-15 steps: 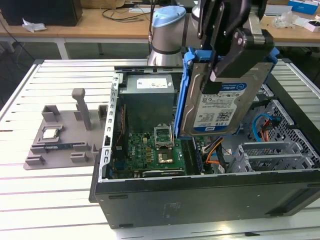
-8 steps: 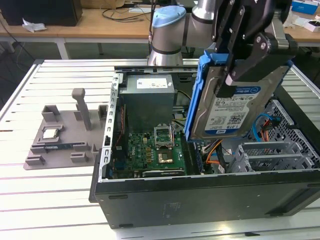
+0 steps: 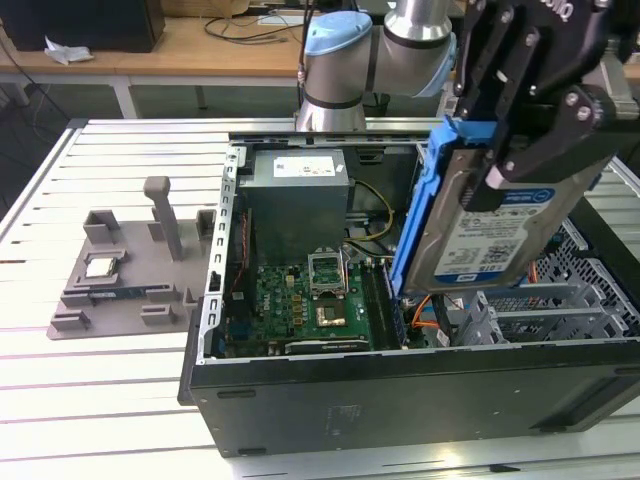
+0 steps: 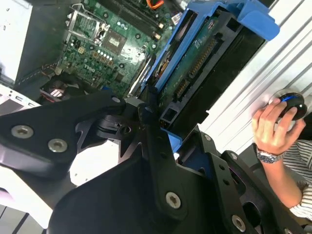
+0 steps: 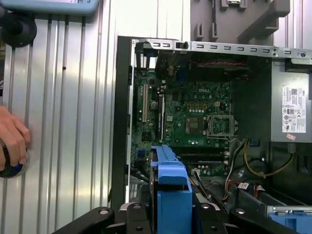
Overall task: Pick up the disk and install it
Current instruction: 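Pick up the disk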
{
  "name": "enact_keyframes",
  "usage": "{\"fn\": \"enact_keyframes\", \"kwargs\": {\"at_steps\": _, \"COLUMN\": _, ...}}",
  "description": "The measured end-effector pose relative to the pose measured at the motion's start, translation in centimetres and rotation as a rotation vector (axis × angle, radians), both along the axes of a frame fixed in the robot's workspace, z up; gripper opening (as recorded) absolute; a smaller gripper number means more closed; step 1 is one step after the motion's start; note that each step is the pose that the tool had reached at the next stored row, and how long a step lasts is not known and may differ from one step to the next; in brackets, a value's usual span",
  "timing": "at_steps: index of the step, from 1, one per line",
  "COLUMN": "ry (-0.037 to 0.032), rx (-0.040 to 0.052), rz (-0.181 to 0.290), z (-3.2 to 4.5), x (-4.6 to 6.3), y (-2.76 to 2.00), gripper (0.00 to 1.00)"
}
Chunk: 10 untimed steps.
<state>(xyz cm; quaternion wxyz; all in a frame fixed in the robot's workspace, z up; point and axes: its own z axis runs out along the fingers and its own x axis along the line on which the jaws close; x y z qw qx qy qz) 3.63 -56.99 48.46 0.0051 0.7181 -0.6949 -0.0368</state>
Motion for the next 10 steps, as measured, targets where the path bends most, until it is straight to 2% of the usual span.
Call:
{"fn": "enact_keyframes", "kwargs": {"at_steps": 3, "ry": 0.0006, "rx": 0.0001, "rz": 0.000, "z": -0.05, "x": 1.3, "y": -0.04, "gripper": 0.37}}
{"fn": "enact_keyframes", "kwargs": {"at_steps": 10, "ry": 0.0020, "rx": 0.0003, "rz": 0.000, "z": -0.24, "x": 5.1, "y": -0.03, "gripper": 0.37}}
